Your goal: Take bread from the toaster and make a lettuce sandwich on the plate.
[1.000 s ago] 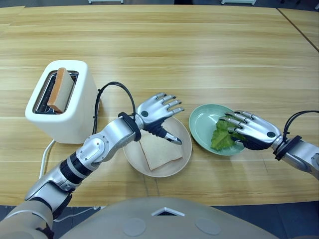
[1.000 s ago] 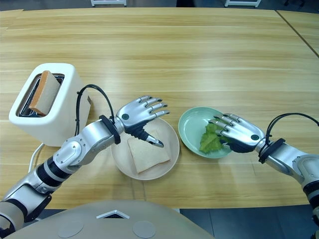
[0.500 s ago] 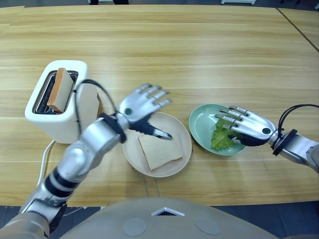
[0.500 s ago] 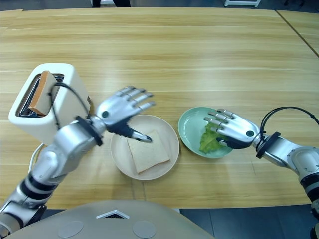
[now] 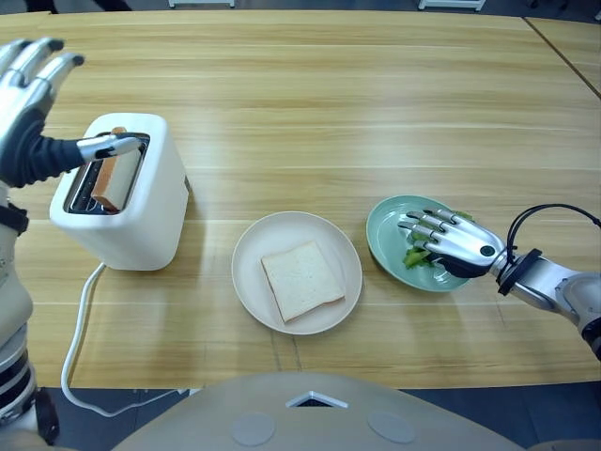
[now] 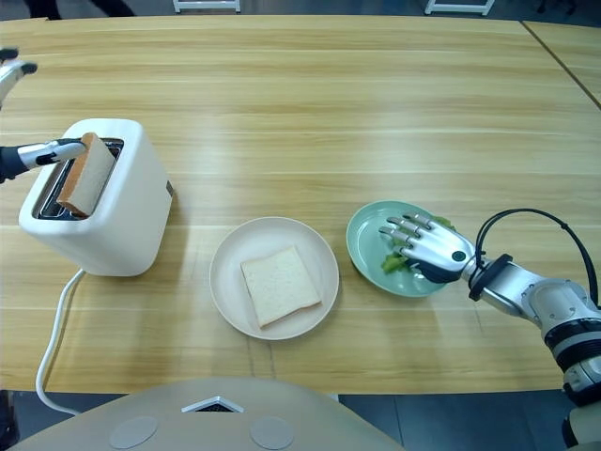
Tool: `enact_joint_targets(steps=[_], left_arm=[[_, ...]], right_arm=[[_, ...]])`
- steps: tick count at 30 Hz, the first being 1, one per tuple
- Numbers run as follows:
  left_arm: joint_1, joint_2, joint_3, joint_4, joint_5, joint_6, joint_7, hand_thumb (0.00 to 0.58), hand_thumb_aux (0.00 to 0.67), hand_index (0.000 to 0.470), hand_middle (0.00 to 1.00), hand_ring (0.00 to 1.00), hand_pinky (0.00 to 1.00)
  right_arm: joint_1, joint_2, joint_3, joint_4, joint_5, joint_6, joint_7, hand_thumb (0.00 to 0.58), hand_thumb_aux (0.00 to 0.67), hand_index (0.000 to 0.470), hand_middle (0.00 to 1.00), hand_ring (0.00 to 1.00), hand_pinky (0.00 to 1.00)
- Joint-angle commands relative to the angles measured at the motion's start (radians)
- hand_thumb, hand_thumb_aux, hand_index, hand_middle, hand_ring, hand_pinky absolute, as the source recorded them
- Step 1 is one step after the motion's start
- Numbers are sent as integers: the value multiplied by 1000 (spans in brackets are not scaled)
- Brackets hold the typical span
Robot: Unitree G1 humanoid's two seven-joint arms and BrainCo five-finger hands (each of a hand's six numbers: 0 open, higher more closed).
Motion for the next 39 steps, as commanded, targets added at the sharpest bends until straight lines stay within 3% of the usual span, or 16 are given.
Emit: enact_joint_targets(steps=[1,7,14,15,16,17,18,19,20,30,32,33,34,35,36,39], left_arm=[[124,15,33,117,38,-1,3,0,0,0,0,0,0],[97,-2,-117,219,37,9,1,0,0,0,0,0,0],[-21,9,-253,299,61,48,-7,0,0,0,0,0,0],[-37,9,-265,311,62,54,-3,438,339,238,0,0,0],[-49,11,-274,320,70,57,6,551,520,365,0,0,0],[-66,2,-278,324,59,61,20,580,670,470,0,0,0],[-82,-5,-279,326,57,64,42,580,670,470,0,0,0],[-97,-13,-278,325,43,69,56,580,670,470,59,59,59],[-110,-19,-276,322,33,71,75,580,670,470,1000,1000,1000],[-215,-7,-186,193,-55,79,155,580,670,470,1000,1000,1000],[-232,-3,-172,161,-74,78,155,580,670,470,1000,1000,1000],[-240,0,-169,150,-81,77,154,580,670,470,1000,1000,1000],[-246,5,-161,136,-90,77,151,580,670,470,1000,1000,1000],[-253,12,-150,121,-100,79,146,580,670,470,1000,1000,1000],[-261,21,-136,109,-111,78,144,580,670,470,1000,1000,1000],[-281,41,-115,93,-145,69,142,580,670,470,1000,1000,1000]], right_arm=[[64,-13,-73,-126,117,-21,18,580,670,470,0,0,0],[239,13,-254,-513,313,36,165,580,670,470,0,0,0],[279,168,-254,-836,380,89,402,580,670,470,0,0,0],[278,188,-240,-855,376,84,432,580,670,470,0,0,0],[273,207,-223,-866,368,77,461,580,670,470,0,0,0],[266,227,-200,-870,357,68,487,580,670,470,0,0,0],[256,247,-180,-871,344,61,509,580,670,470,0,0,0],[243,271,-157,-867,327,55,529,580,670,470,0,0,0],[230,294,-140,-861,311,50,546,580,670,470,0,0,0],[137,449,-15,-763,161,32,612,580,670,470,0,0,0],[133,451,-9,-750,134,31,614,572,594,417,0,0,0],[133,448,-7,-742,117,33,617,514,444,311,0,0,0],[135,442,-4,-735,103,31,623,357,255,179,0,0,0],[138,433,-4,-731,94,28,630,322,223,157,0,0,0],[141,423,-9,-732,89,25,636,79,47,33,0,0,0],[142,398,-38,-751,90,23,643,0,0,0,0,0,0]])
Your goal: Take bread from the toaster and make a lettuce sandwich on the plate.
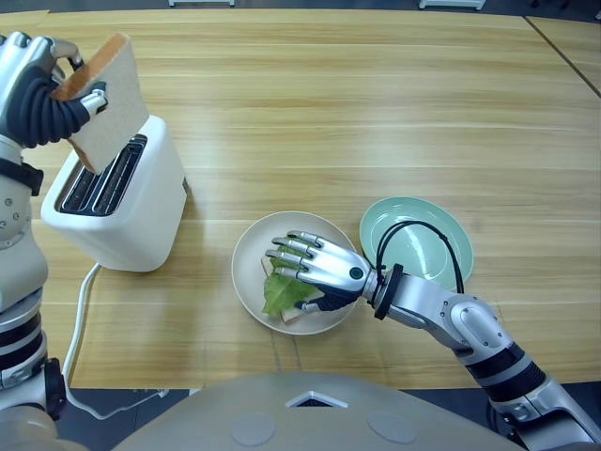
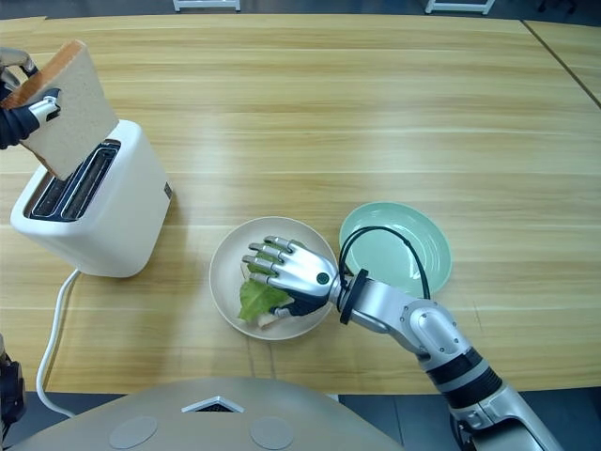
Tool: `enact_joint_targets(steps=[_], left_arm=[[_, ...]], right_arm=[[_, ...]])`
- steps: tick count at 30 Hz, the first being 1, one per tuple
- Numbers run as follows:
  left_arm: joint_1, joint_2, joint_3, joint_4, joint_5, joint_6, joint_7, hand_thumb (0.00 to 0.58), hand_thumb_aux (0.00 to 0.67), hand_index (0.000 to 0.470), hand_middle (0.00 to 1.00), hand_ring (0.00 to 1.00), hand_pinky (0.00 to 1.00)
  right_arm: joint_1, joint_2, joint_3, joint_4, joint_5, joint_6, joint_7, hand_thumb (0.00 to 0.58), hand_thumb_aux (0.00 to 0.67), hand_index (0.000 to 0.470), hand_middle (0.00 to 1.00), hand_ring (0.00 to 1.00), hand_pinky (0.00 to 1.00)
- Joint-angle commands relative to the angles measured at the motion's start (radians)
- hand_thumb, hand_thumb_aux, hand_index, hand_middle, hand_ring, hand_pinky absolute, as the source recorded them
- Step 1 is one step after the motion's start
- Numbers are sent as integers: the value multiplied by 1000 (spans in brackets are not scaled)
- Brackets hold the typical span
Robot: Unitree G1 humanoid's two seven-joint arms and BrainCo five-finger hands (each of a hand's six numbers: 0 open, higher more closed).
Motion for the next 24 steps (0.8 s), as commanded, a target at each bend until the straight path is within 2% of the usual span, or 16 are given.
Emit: enact_joint_targets(steps=[1,7,11,15,18,21,24], left_arm=[[-45,34,26,-29,-41,-11,-8,580,670,470,1000,1000,1000],[-87,-16,-22,-96,-149,15,-23,580,670,470,1000,1000,1000],[-98,-105,-117,-144,-287,86,-70,580,670,470,1000,1000,1000],[-100,-190,-224,-67,-422,101,-84,580,670,470,1000,1000,1000],[-63,-274,-290,-52,-590,189,-135,580,670,470,1000,1000,1000],[-7,-305,-364,8,-686,238,-174,580,670,470,1000,1000,1000],[46,-316,-434,74,-733,249,-184,580,670,470,1000,1000,1000]], right_arm=[[1,-38,-43,-22,4,-1,18,0,0,0,0,0,0],[24,-97,-180,-78,79,5,16,0,0,0,0,0,0],[93,-138,-345,-69,188,20,-11,0,0,0,0,0,0],[196,-137,-510,-77,291,11,-58,0,0,0,0,0,0],[295,-112,-595,-117,399,-51,-86,0,0,0,0,0,0],[378,-59,-670,-184,495,-137,-131,0,0,0,0,0,0],[417,-11,-657,-257,530,-204,-125,0,0,0,0,0,0]])
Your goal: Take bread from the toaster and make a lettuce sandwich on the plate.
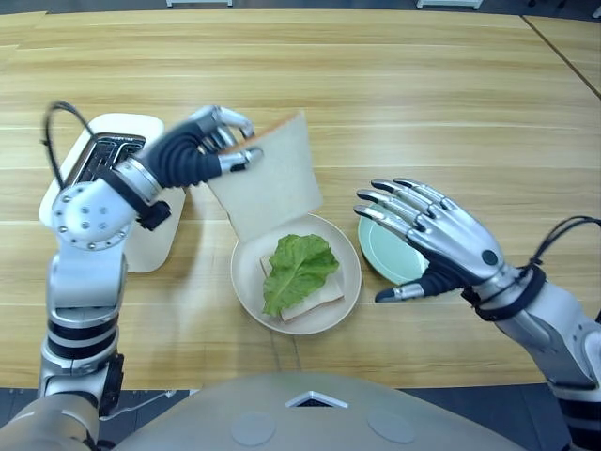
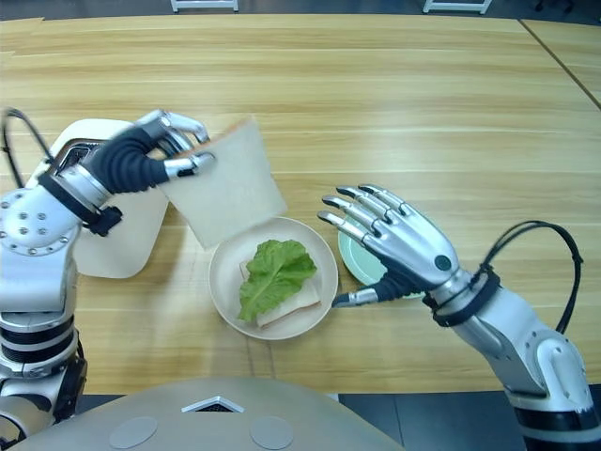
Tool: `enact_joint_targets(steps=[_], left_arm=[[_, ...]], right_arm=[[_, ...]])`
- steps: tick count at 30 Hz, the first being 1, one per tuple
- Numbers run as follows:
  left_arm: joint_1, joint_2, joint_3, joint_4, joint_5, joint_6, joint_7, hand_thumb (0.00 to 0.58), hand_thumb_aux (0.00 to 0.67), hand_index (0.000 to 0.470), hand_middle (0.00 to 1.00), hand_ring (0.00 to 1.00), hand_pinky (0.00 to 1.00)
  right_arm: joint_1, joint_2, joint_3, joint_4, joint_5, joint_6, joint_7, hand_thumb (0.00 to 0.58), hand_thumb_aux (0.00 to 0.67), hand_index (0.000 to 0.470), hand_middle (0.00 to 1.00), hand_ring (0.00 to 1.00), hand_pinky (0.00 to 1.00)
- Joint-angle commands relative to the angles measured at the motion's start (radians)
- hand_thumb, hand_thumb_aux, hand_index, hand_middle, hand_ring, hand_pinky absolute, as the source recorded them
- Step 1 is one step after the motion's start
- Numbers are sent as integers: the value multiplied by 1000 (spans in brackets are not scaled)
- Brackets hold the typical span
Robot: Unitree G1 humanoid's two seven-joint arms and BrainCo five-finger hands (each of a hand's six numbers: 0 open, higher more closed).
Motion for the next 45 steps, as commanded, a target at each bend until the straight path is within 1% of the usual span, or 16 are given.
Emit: enact_joint_targets(steps=[1,5,9,19,23,26,27,28,30,33,36,39,41,43,44,45], left_arm=[[74,-11,-94,78,-48,24,-17,580,670,470,1000,1000,1000],[110,-18,-178,147,-48,19,0,580,670,470,1000,1000,1000],[146,-33,-252,218,-27,0,40,580,670,470,1000,1000,1000],[184,-95,-357,360,23,-91,147,580,670,470,1000,1000,1000],[195,-95,-390,401,75,-151,193,580,670,470,1000,1000,1000],[156,-41,-453,436,259,-316,297,580,670,470,1000,1000,1000],[116,-5,-478,438,403,-398,400,0,0,0,0,0,0],[79,18,-482,424,534,-448,512,0,0,0,0,0,0],[23,42,-455,354,702,-507,653,0,0,0,0,0,0],[-6,41,-389,248,781,-566,757,0,0,0,0,0,0],[12,30,-317,199,726,-587,757,0,0,0,0,0,0],[46,33,-238,159,646,-595,728,0,0,0,0,0,0],[85,25,-200,137,524,-575,660,0,0,0,0,0,0],[141,26,-181,114,314,-532,534,0,0,0,0,0,0],[180,31,-162,92,164,-506,459,116,71,50,0,0,0],[220,36,-128,63,19,-480,396,580,670,470,737,737,737]], right_arm=[[34,64,29,-93,34,-78,15,0,0,0,0,0,0],[50,129,108,-148,-13,-112,55,0,0,0,0,0,0],[59,157,180,-113,-78,-121,115,0,0,0,0,0,0],[84,136,333,53,-268,-37,277,0,0,0,0,0,0],[42,128,418,121,-320,18,364,0,0,0,0,0,0],[20,122,460,141,-312,84,443,0,0,0,0,0,0],[15,119,471,142,-302,115,478,0,0,0,0,0,0],[11,123,476,140,-297,149,502,0,0,0,0,0,0],[1,145,485,133,-249,213,538,0,0,0,0,0,0],[-8,211,488,95,-138,299,527,0,0,0,0,0,0],[-30,269,465,55,-61,374,502,0,0,0,0,0,0],[-48,290,449,29,-38,426,498,0,0,0,0,0,0],[-68,331,422,3,23,470,475,0,0,0,0,0,0],[-95,396,373,-36,144,547,459,0,0,0,0,0,0],[-109,434,337,-66,240,611,460,83,50,35,0,0,0],[-113,461,302,-103,355,676,475,580,670,470,459,459,459]])
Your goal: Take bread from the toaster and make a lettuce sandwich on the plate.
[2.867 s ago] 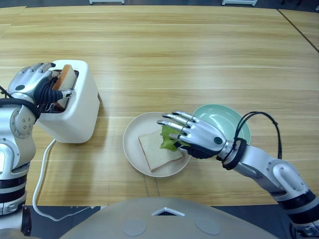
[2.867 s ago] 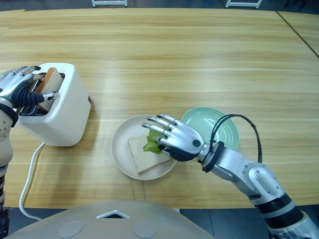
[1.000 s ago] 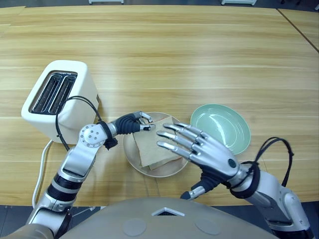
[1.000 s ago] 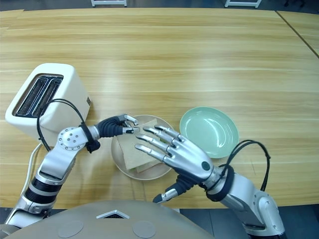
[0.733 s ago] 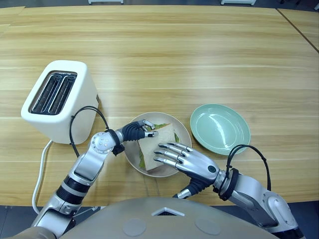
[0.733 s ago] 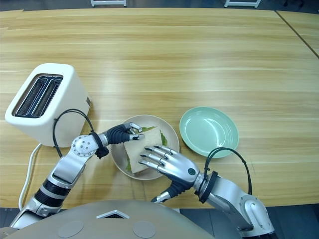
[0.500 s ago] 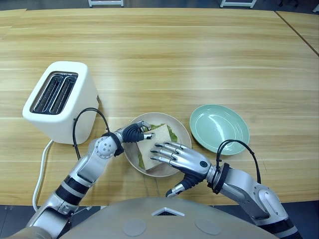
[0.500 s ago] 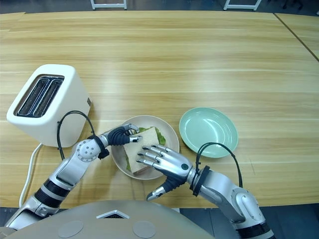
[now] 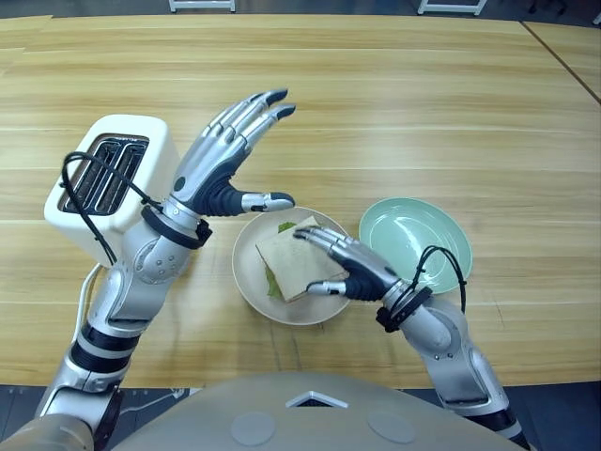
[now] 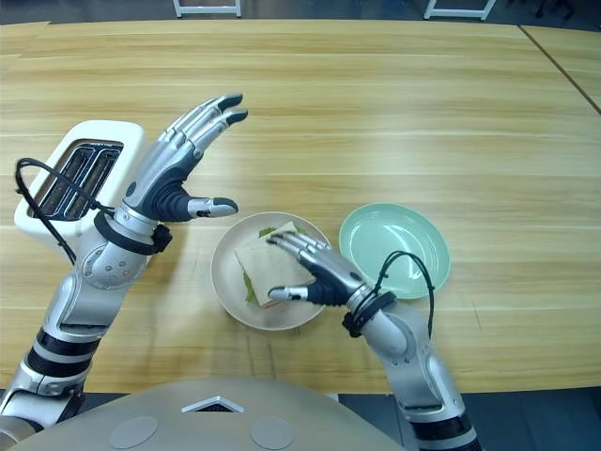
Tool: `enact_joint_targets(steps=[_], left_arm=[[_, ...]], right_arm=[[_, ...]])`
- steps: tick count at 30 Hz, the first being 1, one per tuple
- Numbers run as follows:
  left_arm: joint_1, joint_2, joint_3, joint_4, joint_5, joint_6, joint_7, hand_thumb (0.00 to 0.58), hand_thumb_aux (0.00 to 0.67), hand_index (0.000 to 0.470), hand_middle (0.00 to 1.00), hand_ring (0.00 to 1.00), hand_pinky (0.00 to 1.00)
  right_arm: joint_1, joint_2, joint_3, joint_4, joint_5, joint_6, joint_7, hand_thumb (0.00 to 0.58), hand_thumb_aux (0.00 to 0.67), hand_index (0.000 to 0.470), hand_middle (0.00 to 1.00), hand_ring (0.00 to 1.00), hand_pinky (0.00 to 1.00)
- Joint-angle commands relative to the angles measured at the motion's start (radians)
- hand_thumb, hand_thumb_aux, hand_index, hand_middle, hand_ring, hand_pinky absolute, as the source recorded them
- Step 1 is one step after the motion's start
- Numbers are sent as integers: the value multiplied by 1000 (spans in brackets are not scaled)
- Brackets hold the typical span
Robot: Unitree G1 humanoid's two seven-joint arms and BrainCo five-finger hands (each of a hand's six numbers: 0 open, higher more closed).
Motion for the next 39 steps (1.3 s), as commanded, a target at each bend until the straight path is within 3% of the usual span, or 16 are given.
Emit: enact_joint_targets(steps=[1,3,5,8,10,14,18,24,29,36,39], left_arm=[[135,36,105,-96,-457,88,-233,580,670,470,1000,1000,1000],[225,120,186,-154,-634,109,-357,580,670,470,1000,1000,1000],[304,215,233,-177,-671,98,-461,580,670,470,1000,1000,1000],[424,353,266,-189,-617,51,-594,580,670,470,1000,1000,1000],[501,418,277,-204,-570,28,-653,580,670,470,1000,1000,1000],[565,491,192,-183,-291,-27,-669,580,670,470,1000,1000,1000],[488,436,33,-90,20,-91,-612,580,670,470,1000,1000,1000],[404,298,-168,18,271,-111,-571,580,670,470,1000,1000,1000],[293,126,-308,180,421,-85,-504,580,670,470,1000,1000,1000],[0,-71,-308,440,640,88,-326,580,670,470,1000,1000,1000],[-73,-104,-287,510,695,160,-254,580,670,470,1000,1000,1000]], right_arm=[[-12,67,-116,-121,351,194,56,580,670,470,1000,1000,1000],[35,15,-188,-198,529,237,136,580,670,470,1000,1000,1000],[102,-66,-238,-239,579,204,219,580,670,470,1000,1000,1000],[228,-182,-280,-264,545,117,329,580,670,470,1000,1000,1000],[311,-263,-275,-254,421,22,376,580,670,470,1000,1000,1000],[426,-355,-228,-222,142,-137,392,580,670,470,1000,1000,1000],[422,-345,-125,-171,-57,-189,352,580,670,470,1000,1000,1000],[342,-282,31,-59,-283,-196,274,580,670,470,1000,1000,1000],[209,-167,163,67,-410,-143,197,580,670,470,1000,1000,1000],[-264,50,247,461,-567,34,-22,580,670,470,1000,1000,1000],[-442,98,261,627,-634,116,-159,580,670,470,1000,1000,1000]])
